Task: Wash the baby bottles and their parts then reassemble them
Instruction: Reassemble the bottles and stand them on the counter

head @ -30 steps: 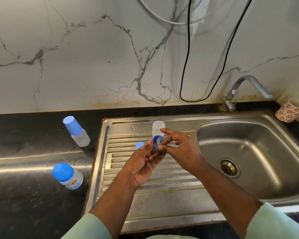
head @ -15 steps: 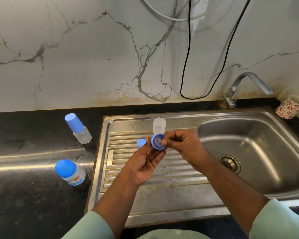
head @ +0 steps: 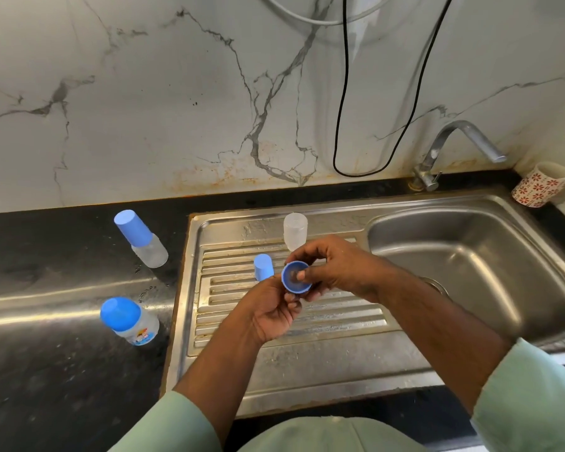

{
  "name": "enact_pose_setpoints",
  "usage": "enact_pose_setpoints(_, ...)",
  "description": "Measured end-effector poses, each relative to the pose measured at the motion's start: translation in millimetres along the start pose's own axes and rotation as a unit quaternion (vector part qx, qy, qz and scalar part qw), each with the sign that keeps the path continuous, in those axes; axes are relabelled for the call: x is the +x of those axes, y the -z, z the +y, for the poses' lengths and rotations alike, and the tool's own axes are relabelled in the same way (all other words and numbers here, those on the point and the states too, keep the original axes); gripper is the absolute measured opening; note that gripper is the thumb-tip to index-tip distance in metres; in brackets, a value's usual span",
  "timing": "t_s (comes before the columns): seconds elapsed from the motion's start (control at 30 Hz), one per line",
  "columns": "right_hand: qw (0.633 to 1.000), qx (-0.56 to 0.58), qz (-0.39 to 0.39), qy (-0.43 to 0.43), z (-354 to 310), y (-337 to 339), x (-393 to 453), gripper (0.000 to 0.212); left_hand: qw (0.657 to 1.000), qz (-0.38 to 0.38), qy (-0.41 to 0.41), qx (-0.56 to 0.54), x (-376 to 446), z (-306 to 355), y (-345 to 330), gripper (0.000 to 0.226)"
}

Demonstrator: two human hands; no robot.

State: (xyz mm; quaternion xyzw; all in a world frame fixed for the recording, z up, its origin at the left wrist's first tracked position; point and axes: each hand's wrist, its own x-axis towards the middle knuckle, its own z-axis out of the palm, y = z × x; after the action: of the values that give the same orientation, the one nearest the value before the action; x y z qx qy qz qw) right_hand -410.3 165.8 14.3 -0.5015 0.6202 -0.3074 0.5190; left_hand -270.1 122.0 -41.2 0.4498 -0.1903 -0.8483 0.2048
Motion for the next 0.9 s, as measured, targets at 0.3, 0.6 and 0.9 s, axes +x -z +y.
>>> enact_pose_setpoints(0.3,0.988,0.140,0.067,-0.006,6.0,-19.1,2.6,0.022,0.955,0.100,-0.265,0.094,-6.0,-6.7,-6.8,0.024)
enact_pose_setpoints(0.6,0.975,0.131,0.181,0.007,5.5,-27.2,8.5,0.015,0.998,-0.029,-0.063,0.011,-12.8,-5.7,3.9,0.043)
enact_pose_setpoints(0.9,0.986,0.019,0.154,0.063,6.9,-24.0,5.6,0.018,0.997,-0.029,-0.055,-0.047,-19.2,8.1,3.9,0.029)
